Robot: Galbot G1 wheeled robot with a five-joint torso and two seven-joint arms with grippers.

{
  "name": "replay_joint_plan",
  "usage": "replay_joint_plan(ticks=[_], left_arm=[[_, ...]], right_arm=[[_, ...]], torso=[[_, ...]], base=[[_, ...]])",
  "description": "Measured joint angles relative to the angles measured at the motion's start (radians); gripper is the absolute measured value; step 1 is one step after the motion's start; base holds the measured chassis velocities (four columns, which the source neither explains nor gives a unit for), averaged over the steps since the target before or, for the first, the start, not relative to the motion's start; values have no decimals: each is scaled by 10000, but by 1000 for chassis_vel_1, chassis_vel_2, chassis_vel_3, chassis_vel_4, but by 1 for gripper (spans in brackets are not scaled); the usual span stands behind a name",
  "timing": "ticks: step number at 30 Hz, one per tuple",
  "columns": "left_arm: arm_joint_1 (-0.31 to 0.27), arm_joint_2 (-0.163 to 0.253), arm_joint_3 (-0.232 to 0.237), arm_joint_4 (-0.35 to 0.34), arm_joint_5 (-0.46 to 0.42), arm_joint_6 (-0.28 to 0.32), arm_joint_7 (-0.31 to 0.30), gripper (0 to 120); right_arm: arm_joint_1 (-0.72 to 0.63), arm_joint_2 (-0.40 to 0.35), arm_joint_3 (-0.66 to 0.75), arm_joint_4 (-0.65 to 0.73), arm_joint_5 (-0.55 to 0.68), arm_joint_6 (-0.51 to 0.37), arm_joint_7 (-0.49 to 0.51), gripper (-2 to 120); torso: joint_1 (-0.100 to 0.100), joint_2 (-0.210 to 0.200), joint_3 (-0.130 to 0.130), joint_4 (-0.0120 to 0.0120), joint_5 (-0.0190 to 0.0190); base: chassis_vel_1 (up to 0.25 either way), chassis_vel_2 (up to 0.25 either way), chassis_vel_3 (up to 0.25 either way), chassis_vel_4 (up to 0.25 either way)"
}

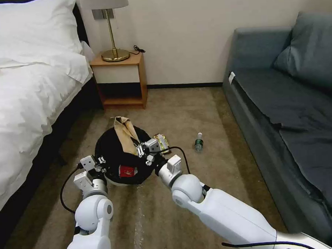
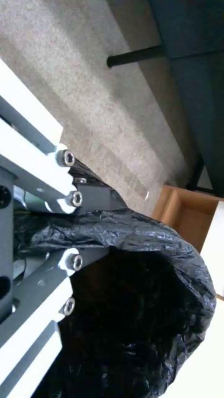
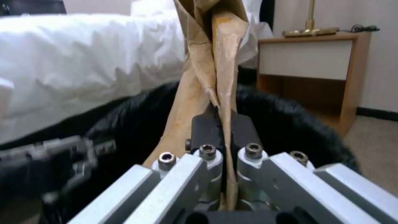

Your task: Pick up the trash bin, then pick up the garbage on the floor and place it into the trash bin.

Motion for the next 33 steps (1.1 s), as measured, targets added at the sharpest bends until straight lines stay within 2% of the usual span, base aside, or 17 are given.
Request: replay_joint_plan(ticks=[5, 7, 8, 11, 12, 16, 17, 19, 22, 24, 30, 31, 33], left_arm=[[-9, -74, 86, -47, 53, -4, -14, 4], [-23, -89, 114, -54, 80, -4, -25, 4], [-23, -89, 114, -54, 80, -4, -25, 4], [-40, -100, 151, -55, 95, -4, -33, 4], [-40, -100, 151, -55, 95, -4, -33, 4], [-37, -140, 198, -55, 152, 6, -40, 4], [-37, -140, 198, -55, 152, 6, -40, 4], [-35, -157, 189, -55, 162, 8, -40, 4], [-27, -147, 148, -51, 164, 8, -41, 4], [-17, -79, 86, -48, 125, 21, -38, 4], [-29, 9, -104, -41, 71, 29, 146, 4], [-31, 111, -218, -36, 30, 29, 350, 4], [-64, 266, -385, -36, -19, 47, 625, 4]], right_arm=[[-93, 64, -188, -390, -268, 116, 15, 2], [-153, 77, -241, -501, -436, 185, 110, 14], [-153, 77, -241, -501, -436, 185, 110, 14], [-175, 77, -234, -518, -470, 194, 160, 28], [-175, 77, -234, -518, -470, 194, 160, 28], [-175, 82, -158, -511, -471, 197, 162, 45], [-175, 82, -158, -511, -471, 197, 162, 45], [-176, 129, -53, -454, -470, 197, 170, 57], [-182, 186, 122, -384, -470, 197, 287, 64], [-275, 269, 712, -187, -317, 227, 652, 77], [-846, 268, 1981, -81, -544, 262, 792, 92], [-1311, 272, 2713, -13, -727, 261, 805, 98], [-2052, 327, 3768, 131, -933, 263, 806, 99]], torso=[[0, 0, 0, -1, 0], [0, 0, 0, -1, 1], [0, 0, 0, -1, 1], [0, 0, 0, -1, 1], [0, 0, 0, -1, 1], [0, 0, 0, -1, 0], [0, 0, 0, -1, 0], [0, 0, 0, -1, 0], [0, 0, 0, 0, 1], [0, 0, 0, 1, 1], [0, 0, 0, 1, 1], [0, 0, 0, 1, 0], [0, 0, 0, 1, 2]], base=[[0, 0, 0, 0], [0, 0, 0, 0], [0, 0, 0, 0], [0, 0, 0, 0], [0, 0, 0, 0], [0, 0, 0, 0], [0, 0, 0, 0], [0, 0, 0, 0], [0, 0, 0, 0], [0, 0, 0, 0], [0, 0, 0, 0], [0, 0, 0, 0], [0, 0, 0, 0]])
